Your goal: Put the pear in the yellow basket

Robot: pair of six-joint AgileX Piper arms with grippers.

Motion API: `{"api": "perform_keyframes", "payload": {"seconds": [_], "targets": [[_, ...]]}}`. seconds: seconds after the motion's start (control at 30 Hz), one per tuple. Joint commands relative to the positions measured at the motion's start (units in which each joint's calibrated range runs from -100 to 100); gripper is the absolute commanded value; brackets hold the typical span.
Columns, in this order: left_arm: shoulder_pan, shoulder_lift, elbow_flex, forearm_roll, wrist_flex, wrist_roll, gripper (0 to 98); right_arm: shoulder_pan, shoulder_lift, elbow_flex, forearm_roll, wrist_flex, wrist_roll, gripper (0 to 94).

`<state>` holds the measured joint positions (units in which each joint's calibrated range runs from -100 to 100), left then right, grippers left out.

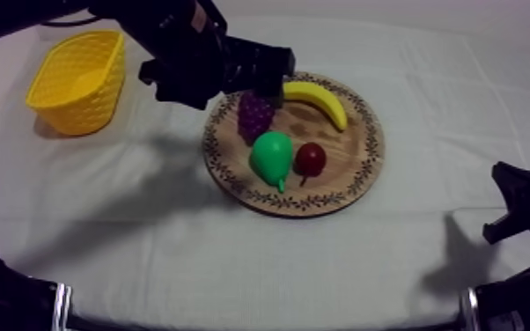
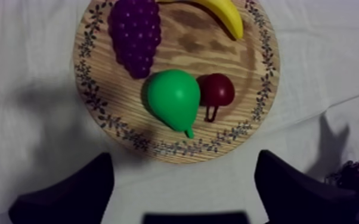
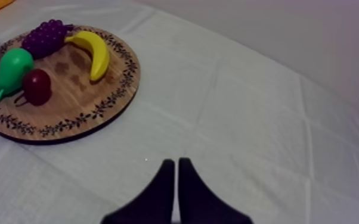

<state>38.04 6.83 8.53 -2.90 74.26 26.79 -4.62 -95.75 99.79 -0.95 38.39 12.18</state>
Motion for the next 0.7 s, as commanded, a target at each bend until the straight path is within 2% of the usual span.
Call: {"api": "perform_keyframes", "payload": {"seconds": [0.0,0.27,0.67], "targets": [[-0.1,0.8,-0.1,0.21,-0.2,0.1,94.7,0.0,0.0,0.0,0.0,0.0,0.0,0.5],[-0.6,5.9,-1.7,2.04,-1.1,-1.0,95.7,0.0,0.0,0.0,0.0,0.0,0.0,0.5],[-0.8,16.4,-5.9,3.48,-3.1,-2.5,92.4,0.1,0.0,0.0,0.0,0.0,-0.2,0.4]]}}
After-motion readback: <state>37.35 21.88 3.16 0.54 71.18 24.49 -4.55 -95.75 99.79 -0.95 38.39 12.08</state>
